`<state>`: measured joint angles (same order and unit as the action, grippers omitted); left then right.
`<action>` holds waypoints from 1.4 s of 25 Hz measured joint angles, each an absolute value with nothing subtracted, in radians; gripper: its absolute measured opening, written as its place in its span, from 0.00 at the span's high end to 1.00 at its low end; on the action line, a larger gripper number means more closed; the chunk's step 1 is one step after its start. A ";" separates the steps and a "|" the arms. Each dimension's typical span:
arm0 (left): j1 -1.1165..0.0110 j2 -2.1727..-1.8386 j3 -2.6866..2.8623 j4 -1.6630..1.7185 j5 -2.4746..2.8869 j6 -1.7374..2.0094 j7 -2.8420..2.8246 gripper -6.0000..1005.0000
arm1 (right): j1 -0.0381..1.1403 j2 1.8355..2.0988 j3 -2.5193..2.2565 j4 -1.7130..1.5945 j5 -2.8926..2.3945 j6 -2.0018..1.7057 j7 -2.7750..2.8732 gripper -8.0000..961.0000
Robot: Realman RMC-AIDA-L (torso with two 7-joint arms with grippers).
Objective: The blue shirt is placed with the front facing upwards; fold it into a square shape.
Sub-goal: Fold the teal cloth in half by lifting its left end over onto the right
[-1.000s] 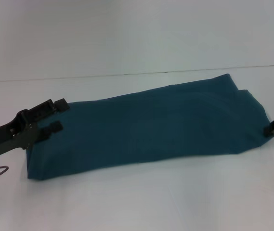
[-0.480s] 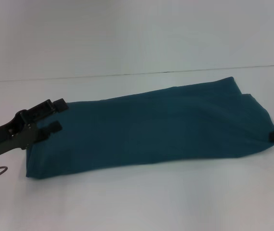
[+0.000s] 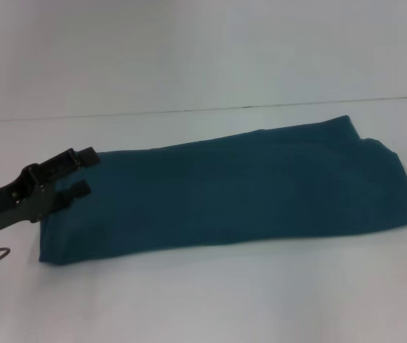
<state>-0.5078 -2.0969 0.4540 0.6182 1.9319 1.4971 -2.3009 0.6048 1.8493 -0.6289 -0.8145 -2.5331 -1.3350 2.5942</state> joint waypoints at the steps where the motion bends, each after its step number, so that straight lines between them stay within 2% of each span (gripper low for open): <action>1: -0.508 -2.097 0.454 0.618 1.932 1.497 -2.301 0.10 | 0.602 1.849 -0.620 -0.825 -2.531 -1.336 2.597 0.78; 3: -0.508 -2.097 0.454 0.618 1.932 1.497 -2.301 0.10 | 0.599 1.849 -0.600 -0.843 -2.525 -1.347 2.596 0.69; 9: -0.508 -2.096 0.454 0.618 1.932 1.497 -2.301 0.10 | 0.612 1.856 -0.590 -0.858 -2.495 -1.394 2.570 0.56; 13: -0.508 -2.096 0.454 0.618 1.931 1.497 -2.301 0.10 | 0.625 1.866 -0.594 -0.846 -2.474 -1.377 2.549 0.56; 19: -0.505 -2.097 0.454 0.618 1.931 1.497 -2.301 0.10 | 0.646 1.903 -0.609 -0.763 -2.475 -1.257 2.532 0.57; 35: -0.500 -2.098 0.454 0.618 1.931 1.491 -2.301 0.10 | 0.673 1.910 -0.688 -0.743 -2.521 -1.164 2.569 0.57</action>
